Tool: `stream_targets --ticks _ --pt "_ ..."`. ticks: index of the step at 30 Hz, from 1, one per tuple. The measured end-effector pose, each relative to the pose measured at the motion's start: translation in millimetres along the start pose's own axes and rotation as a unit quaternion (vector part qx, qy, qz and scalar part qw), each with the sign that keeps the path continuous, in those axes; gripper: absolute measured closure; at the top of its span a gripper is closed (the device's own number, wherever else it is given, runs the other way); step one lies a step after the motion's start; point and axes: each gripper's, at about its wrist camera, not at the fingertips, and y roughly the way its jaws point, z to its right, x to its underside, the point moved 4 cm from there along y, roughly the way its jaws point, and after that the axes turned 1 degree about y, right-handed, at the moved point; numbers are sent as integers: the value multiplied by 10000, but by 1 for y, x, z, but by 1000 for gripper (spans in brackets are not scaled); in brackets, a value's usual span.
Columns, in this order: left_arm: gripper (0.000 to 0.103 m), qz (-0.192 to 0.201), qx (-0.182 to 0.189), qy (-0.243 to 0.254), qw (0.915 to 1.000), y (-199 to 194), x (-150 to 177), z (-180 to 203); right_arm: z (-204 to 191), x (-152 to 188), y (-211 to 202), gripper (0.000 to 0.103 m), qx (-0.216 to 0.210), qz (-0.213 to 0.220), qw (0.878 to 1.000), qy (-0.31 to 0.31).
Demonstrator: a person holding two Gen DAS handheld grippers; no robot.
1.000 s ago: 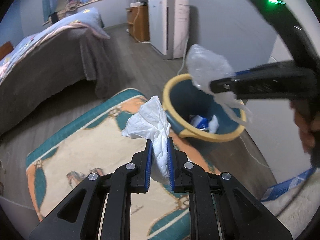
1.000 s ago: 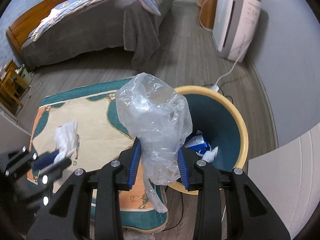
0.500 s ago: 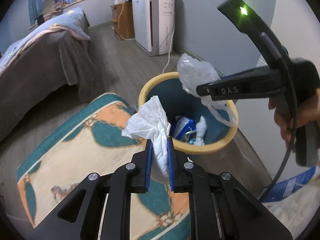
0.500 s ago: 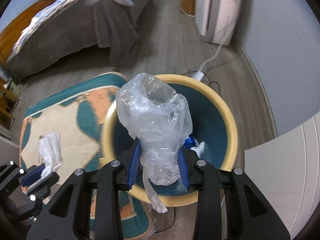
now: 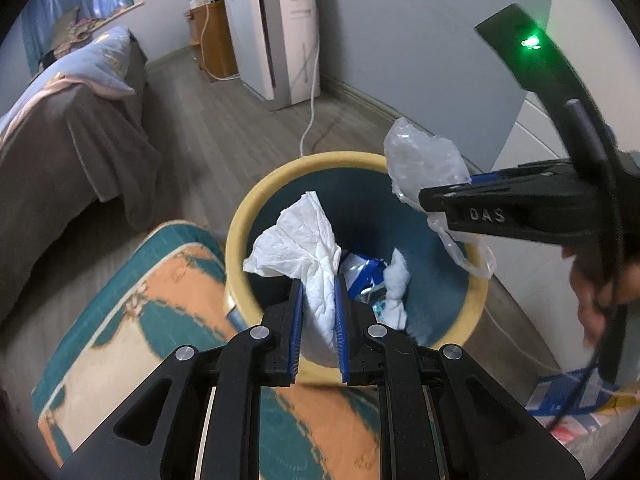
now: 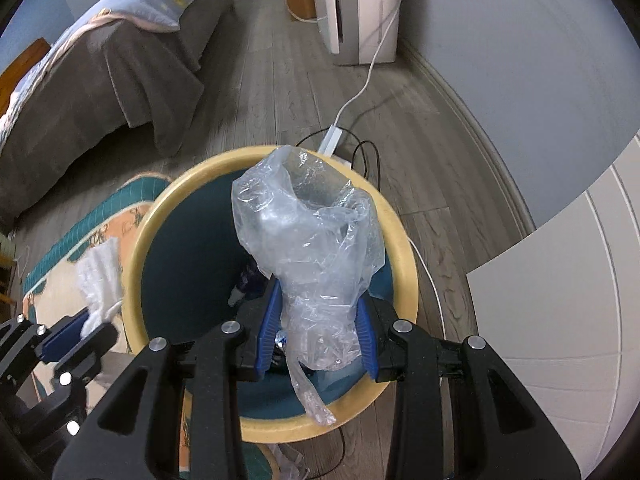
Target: Collect trash
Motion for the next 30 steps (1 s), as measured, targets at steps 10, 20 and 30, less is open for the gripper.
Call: stream_targets --ticks 10,20,30 --pt "52 345 -182 -188 9991 -3 -8 -11 -17 -9 -17 45 -164 431 9988 -165" --pt "11 559 -588 -329 9962 -27 3 -26 -26 -12 -29 6 -106 641 9975 -282" --pt "6 757 -533 -814 9924 -105 21 -44 -33 7 -81 6 -439 760 9961 -125"
